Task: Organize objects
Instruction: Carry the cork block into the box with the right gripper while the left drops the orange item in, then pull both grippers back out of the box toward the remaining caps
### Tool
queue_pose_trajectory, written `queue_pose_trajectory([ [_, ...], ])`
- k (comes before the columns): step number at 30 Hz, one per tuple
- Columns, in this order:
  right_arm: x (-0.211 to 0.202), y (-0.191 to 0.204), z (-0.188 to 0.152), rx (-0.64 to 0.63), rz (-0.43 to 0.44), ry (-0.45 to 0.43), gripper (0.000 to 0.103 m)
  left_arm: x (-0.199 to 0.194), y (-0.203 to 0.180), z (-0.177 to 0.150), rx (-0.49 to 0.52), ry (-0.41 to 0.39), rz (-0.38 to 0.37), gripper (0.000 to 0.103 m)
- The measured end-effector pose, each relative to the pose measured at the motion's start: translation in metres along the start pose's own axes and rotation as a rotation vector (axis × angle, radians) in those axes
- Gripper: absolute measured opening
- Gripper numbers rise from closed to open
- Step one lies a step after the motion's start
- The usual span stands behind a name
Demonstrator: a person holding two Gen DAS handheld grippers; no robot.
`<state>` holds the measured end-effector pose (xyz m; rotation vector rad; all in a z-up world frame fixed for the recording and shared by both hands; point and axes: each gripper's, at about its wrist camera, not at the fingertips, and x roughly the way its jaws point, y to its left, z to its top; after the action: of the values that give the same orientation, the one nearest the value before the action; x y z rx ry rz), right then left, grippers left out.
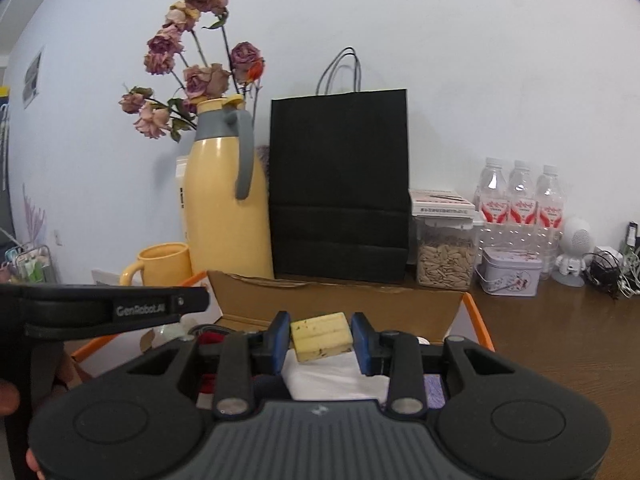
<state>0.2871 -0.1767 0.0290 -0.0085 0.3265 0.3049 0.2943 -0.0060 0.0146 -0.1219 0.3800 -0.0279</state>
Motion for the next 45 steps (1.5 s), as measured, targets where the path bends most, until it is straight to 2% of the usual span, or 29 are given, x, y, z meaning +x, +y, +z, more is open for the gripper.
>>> queue_pose_trajectory([
  [1, -0.001, 0.0, -0.001, 0.009, -0.009, 0.003, 0.033, -0.001, 0.0, -0.001, 0.002, -0.005, 0.009, 0.039],
  [2, -0.002, -0.001, -0.001, 0.019, -0.018, 0.004, 0.033, -0.003, 0.0, -0.001, 0.001, -0.013, 0.024, 0.062],
  [3, -0.003, -0.001, -0.002, 0.022, -0.022, 0.005, 0.036, -0.006, 0.001, -0.002, 0.003, -0.028, 0.037, 0.07],
  [4, -0.004, -0.001, -0.003, 0.021, -0.021, 0.008, 0.048, -0.009, 0.0, -0.001, 0.01, -0.047, 0.049, 0.081],
  [5, -0.006, -0.001, -0.004, 0.022, -0.02, 0.006, 0.065, -0.012, -0.001, -0.001, 0.017, -0.067, 0.057, 0.09],
  [6, -0.008, 0.0, -0.004, 0.023, -0.022, 0.0, 0.074, -0.016, -0.001, -0.001, 0.021, -0.086, 0.065, 0.096],
  [7, -0.011, 0.0, -0.005, 0.021, -0.03, -0.008, 0.088, -0.02, -0.001, -0.001, 0.021, -0.11, 0.074, 0.103],
  [8, -0.013, 0.0, -0.004, 0.017, -0.037, -0.015, 0.095, -0.024, -0.002, -0.001, 0.022, -0.136, 0.083, 0.103],
  [10, -0.015, 0.0, -0.004, 0.016, -0.048, -0.023, 0.103, -0.028, -0.002, 0.0, 0.026, -0.147, 0.081, 0.103],
  [21, -0.03, -0.002, -0.004, 0.02, -0.05, -0.045, 0.103, -0.041, -0.001, -0.002, 0.01, -0.139, 0.033, 0.103],
  [32, -0.059, 0.004, 0.007, -0.009, -0.034, -0.084, 0.103, -0.072, 0.005, 0.003, 0.019, -0.122, 0.008, 0.103],
  [45, -0.1, 0.016, -0.017, -0.042, -0.01, 0.008, 0.103, -0.116, 0.028, -0.024, 0.066, -0.027, 0.04, 0.103],
])
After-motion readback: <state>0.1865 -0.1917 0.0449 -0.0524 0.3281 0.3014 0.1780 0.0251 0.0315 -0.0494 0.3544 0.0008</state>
